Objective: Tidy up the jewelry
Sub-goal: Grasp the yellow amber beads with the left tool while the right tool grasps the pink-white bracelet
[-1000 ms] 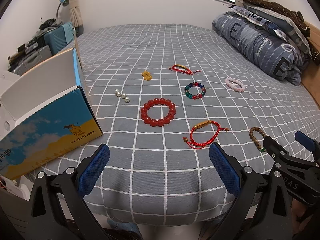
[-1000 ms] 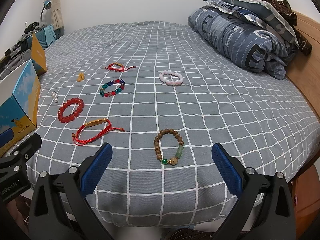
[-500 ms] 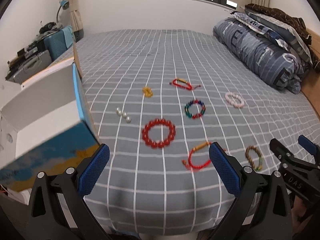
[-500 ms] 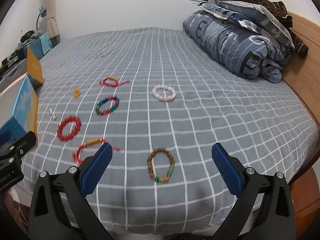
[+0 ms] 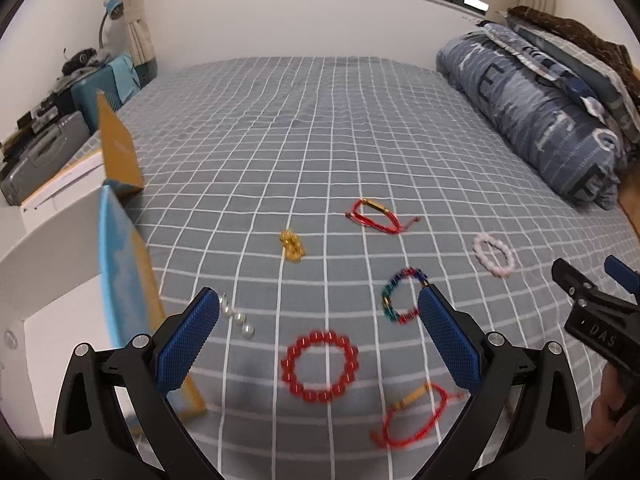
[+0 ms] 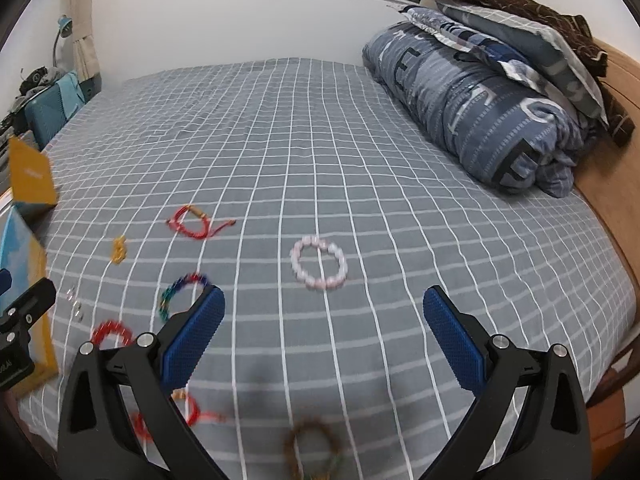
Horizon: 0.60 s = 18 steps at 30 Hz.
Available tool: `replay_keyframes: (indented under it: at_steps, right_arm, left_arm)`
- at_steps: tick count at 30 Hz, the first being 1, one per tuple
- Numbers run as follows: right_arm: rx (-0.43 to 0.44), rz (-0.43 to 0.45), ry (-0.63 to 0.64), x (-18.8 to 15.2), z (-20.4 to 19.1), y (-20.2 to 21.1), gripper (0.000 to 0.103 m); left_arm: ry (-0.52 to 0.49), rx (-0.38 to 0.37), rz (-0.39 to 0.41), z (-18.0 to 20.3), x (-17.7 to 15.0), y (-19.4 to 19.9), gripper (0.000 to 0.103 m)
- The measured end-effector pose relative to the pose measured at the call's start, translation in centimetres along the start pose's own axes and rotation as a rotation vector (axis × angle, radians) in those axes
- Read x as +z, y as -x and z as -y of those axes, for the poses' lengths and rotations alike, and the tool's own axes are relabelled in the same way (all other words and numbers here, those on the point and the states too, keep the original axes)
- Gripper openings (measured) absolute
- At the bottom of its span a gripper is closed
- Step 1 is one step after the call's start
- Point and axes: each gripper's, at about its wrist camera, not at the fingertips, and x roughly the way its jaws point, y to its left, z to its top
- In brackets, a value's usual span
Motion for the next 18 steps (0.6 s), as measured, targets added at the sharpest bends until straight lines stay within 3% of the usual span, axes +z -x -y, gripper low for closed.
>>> replay_keyframes:
  at_steps: [5, 11, 18]
  right_arm:
    - [-0.012, -0.032, 0.007, 2.0, 0.0, -4.1, 0.096]
    - [-0.011, -0.114, 0.019, 2.5, 0.2, -9.6, 0.096]
    - [0.002, -0.194, 0.029, 1.8, 0.4, -14.5, 0.096]
  left_arm:
    - [0.010, -0.017, -0.056, -0.1, 2.2, -4.6, 0.097]
    - [-0.008, 0.040, -0.110, -0.4, 4.4, -10.3, 0.097]
    - [0.018, 0.056, -0.218, -1.6, 3.8, -16.3, 0.097]
